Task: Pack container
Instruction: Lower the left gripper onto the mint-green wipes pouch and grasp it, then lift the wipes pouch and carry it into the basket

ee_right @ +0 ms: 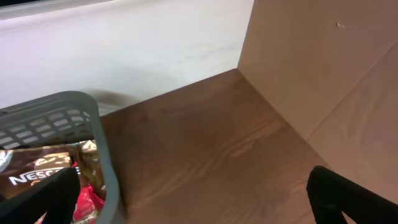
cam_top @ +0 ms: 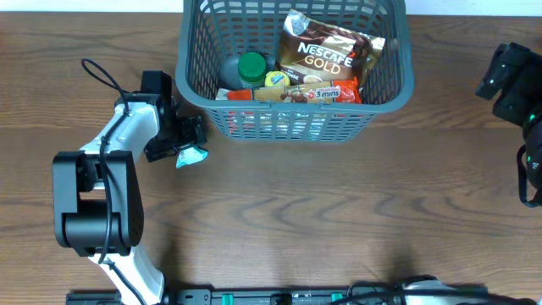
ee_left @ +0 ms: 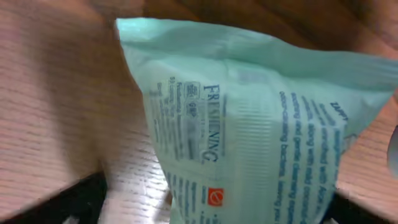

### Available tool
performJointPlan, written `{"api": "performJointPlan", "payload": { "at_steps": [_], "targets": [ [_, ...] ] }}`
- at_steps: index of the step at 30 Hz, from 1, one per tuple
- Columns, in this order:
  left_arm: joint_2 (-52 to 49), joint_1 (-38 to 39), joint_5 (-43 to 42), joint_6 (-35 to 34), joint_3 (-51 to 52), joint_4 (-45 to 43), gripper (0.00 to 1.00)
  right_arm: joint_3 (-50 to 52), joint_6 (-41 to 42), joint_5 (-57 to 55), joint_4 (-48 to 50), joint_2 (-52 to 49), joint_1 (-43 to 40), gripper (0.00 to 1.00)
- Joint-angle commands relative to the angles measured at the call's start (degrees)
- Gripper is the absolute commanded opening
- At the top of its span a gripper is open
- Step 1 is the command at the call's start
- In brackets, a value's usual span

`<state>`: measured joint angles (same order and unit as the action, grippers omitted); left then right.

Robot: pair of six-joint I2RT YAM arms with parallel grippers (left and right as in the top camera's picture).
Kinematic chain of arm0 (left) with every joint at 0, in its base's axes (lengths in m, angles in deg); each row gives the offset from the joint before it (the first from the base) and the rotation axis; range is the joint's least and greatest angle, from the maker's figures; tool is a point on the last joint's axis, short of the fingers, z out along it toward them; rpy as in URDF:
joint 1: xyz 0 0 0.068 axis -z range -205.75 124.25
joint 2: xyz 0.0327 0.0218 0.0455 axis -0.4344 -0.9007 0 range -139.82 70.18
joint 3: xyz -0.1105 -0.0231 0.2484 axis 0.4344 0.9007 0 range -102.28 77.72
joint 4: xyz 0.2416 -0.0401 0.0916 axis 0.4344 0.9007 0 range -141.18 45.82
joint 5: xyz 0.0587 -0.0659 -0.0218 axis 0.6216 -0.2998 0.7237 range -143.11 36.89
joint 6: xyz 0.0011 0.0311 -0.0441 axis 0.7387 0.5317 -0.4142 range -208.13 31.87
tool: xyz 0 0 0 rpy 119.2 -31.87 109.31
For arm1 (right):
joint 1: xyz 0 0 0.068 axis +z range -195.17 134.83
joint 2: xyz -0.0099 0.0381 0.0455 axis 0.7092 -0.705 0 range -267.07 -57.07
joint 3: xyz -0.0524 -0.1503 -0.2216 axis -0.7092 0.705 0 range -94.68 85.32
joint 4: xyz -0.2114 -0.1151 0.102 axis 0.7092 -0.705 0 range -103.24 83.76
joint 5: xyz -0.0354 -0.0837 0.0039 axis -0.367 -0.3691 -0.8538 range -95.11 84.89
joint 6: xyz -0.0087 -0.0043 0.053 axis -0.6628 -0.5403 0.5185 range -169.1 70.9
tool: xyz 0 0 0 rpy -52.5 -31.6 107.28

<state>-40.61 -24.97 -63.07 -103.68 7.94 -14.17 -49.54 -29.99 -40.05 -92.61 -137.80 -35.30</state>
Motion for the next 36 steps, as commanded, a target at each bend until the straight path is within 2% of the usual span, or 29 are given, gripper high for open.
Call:
{"api": "performJointPlan", "payload": {
  "at_steps": [1, 3, 6, 7, 9, 21, 36],
  "targets": [
    [-1.75, -0.04, 0.35, 0.22, 0.35, -0.04, 0.52, 0.09, 0.79, -0.37, -0.22, 0.04, -0.46, 0.99],
    [-1.75, -0.04, 0.35, 0.22, 0.35, -0.04, 0.39, 0.09, 0.79, -0.37, -0.24, 0.04, -0.46, 0.99],
    [-1.75, -0.04, 0.35, 0.22, 0.35, -0.02, 0.39, 0.09, 0.79, -0.37, -0.22, 0.04, -0.46, 0.99],
    [-1.75, -0.04, 0.35, 0.22, 0.35, -0.02, 0.35, 0.09, 0.79, -0.39, -0.22, 0.04, -0.46, 0.99],
    [-1.75, -0.04, 0.35, 0.22, 0.35, -0.02, 0.06, 0.09, 0.79, -0.37, -0.22, 0.04, -0.46, 0.99],
    [1.88, -0.96, 0.35, 0.24, -3.06, 1.55, 0.06, 0.09, 0.79, -0.37, -0.24, 0.04, -0.46, 0.99],
    [30.88, -7.69, -0.22, 0.31, -14.05, 1.03, 0.06, 0.09, 0.79, -0.39, -0.24, 0.04, -0.46, 0.99]
  ]
}}
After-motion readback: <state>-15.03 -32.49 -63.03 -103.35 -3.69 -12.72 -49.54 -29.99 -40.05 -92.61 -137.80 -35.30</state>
